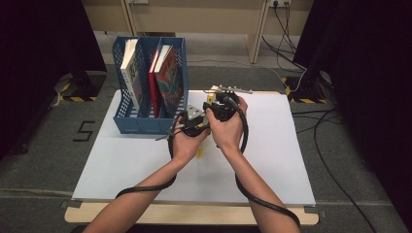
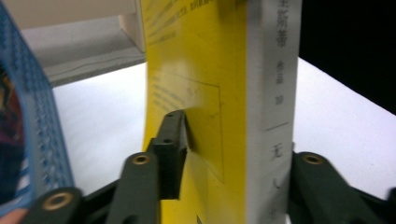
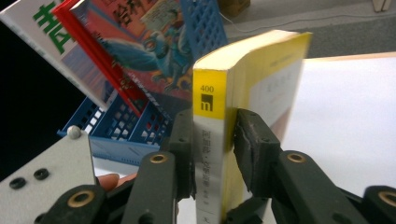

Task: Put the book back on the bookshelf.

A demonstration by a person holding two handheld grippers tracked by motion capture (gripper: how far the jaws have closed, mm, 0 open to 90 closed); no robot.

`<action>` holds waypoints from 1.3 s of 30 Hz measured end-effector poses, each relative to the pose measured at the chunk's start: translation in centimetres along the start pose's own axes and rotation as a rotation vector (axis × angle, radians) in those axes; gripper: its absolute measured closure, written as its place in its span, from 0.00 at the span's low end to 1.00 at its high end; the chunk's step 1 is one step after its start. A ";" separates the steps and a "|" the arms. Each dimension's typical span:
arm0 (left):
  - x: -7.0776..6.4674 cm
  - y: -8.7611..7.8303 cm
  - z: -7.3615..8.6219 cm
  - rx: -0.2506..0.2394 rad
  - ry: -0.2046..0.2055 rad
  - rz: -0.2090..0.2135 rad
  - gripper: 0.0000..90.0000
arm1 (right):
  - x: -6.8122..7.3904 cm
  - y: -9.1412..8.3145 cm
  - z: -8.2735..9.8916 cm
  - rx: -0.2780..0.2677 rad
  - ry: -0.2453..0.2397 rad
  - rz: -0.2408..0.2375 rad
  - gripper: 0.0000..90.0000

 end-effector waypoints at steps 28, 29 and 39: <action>3.8 -3.3 0.9 -0.056 0.013 -0.009 0.83 | -1.3 -2.1 -1.4 -0.053 -0.006 -0.073 0.67; 4.0 -3.6 1.1 -0.060 0.014 -0.013 0.83 | -1.7 -2.1 -1.3 -0.051 -0.017 -0.066 0.66; 5.6 -5.3 2.6 -0.087 0.017 -0.037 0.83 | -5.4 -1.5 -0.1 -0.039 -0.033 0.022 0.61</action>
Point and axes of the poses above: each handheld gripper's, and its own axes: y roughly forward along the jaws, z roughly out of its underside, x roughly to its left, the point moved 8 cm from there along y, roughly forward along the jaws, and after that the axes turned 7 degrees about y, right-handed, at the moved point
